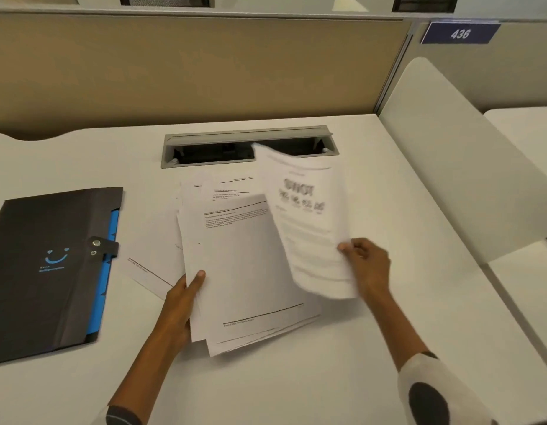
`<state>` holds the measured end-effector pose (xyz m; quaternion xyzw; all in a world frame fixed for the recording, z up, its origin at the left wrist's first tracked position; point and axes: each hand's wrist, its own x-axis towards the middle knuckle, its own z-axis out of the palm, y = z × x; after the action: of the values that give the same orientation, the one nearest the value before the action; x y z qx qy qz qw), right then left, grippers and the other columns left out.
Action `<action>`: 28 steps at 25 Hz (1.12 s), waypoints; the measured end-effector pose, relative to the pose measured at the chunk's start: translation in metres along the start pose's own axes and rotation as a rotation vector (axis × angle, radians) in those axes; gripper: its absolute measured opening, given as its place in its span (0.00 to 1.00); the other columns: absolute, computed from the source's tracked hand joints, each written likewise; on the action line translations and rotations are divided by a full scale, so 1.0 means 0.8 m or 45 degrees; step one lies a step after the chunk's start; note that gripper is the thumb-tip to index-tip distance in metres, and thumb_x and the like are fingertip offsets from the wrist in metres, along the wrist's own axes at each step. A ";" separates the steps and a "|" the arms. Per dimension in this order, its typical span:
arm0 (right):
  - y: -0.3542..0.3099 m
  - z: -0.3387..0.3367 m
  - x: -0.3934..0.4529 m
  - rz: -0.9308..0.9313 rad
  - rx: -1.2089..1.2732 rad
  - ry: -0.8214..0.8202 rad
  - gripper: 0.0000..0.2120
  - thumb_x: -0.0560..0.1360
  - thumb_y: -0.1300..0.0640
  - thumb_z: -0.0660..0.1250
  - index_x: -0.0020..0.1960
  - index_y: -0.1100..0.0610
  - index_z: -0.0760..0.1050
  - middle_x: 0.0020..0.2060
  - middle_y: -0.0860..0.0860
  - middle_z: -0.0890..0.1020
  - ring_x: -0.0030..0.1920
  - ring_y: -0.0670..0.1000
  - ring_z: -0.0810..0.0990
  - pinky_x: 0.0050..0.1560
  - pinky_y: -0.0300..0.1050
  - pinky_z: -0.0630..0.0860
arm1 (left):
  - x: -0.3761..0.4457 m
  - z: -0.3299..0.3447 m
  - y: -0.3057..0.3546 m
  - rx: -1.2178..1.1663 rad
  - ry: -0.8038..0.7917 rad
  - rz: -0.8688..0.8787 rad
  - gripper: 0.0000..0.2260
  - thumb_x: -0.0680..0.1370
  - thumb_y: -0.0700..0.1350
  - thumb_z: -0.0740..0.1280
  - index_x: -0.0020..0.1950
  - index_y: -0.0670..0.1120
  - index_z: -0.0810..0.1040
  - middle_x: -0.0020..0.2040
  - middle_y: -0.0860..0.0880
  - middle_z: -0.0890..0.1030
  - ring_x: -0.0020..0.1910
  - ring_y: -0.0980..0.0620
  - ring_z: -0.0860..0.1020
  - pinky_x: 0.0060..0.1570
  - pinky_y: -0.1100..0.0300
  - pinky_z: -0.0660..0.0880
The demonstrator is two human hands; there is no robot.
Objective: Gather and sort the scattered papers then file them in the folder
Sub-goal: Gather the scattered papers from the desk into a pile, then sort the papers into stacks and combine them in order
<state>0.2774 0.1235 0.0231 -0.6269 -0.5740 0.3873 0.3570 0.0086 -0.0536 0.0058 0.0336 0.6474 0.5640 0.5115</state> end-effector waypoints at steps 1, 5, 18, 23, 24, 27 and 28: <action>0.006 0.016 -0.013 -0.013 -0.034 -0.088 0.04 0.69 0.56 0.73 0.39 0.53 0.79 0.34 0.50 0.82 0.34 0.44 0.79 0.36 0.28 0.72 | 0.000 0.001 0.002 -0.013 0.028 -0.062 0.17 0.75 0.56 0.65 0.60 0.49 0.76 0.52 0.45 0.83 0.49 0.43 0.81 0.41 0.51 0.79; 0.016 0.058 -0.042 -0.051 -0.210 -0.151 0.06 0.71 0.50 0.71 0.41 0.52 0.80 0.37 0.47 0.84 0.39 0.48 0.80 0.42 0.44 0.74 | 0.004 0.006 0.010 0.119 0.098 -0.167 0.33 0.66 0.71 0.61 0.63 0.51 0.72 0.56 0.45 0.80 0.54 0.41 0.79 0.52 0.44 0.77; -0.049 0.042 0.000 0.055 0.388 -0.501 0.29 0.66 0.51 0.76 0.65 0.53 0.71 0.51 0.49 0.83 0.51 0.48 0.82 0.52 0.44 0.78 | -0.013 0.033 0.044 0.096 -0.175 0.373 0.13 0.69 0.44 0.72 0.53 0.48 0.79 0.44 0.50 0.86 0.43 0.50 0.84 0.36 0.57 0.82; -0.140 0.025 0.032 -0.036 0.749 -0.756 0.19 0.63 0.52 0.77 0.52 0.57 0.81 0.50 0.53 0.86 0.50 0.55 0.85 0.46 0.49 0.82 | -0.033 0.056 0.099 0.161 -0.339 0.563 0.16 0.61 0.58 0.75 0.45 0.56 0.83 0.46 0.55 0.86 0.45 0.54 0.83 0.40 0.63 0.80; -0.151 0.022 0.035 -0.088 0.755 -0.751 0.15 0.64 0.54 0.77 0.49 0.55 0.82 0.49 0.52 0.86 0.48 0.55 0.85 0.45 0.48 0.82 | -0.034 0.058 0.107 0.195 -0.344 0.602 0.15 0.60 0.61 0.75 0.44 0.57 0.83 0.45 0.56 0.86 0.45 0.54 0.83 0.38 0.64 0.80; -0.163 0.017 0.035 -0.220 0.728 -0.755 0.08 0.67 0.58 0.74 0.46 0.52 0.84 0.46 0.50 0.86 0.46 0.55 0.85 0.45 0.50 0.82 | -0.029 0.060 0.120 0.241 -0.296 0.679 0.06 0.66 0.57 0.71 0.42 0.62 0.82 0.41 0.60 0.85 0.43 0.52 0.81 0.36 0.63 0.80; -0.160 0.016 0.033 -0.234 0.699 -0.757 0.08 0.67 0.58 0.74 0.46 0.52 0.84 0.46 0.51 0.86 0.46 0.56 0.85 0.47 0.51 0.82 | -0.027 0.059 0.120 0.253 -0.296 0.692 0.07 0.66 0.56 0.73 0.43 0.63 0.82 0.42 0.60 0.85 0.43 0.52 0.81 0.38 0.61 0.80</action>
<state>0.2098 0.1608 0.1298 -0.3154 -0.5812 0.6567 0.3627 0.0009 0.0006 0.0998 0.3197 0.6038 0.6063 0.4069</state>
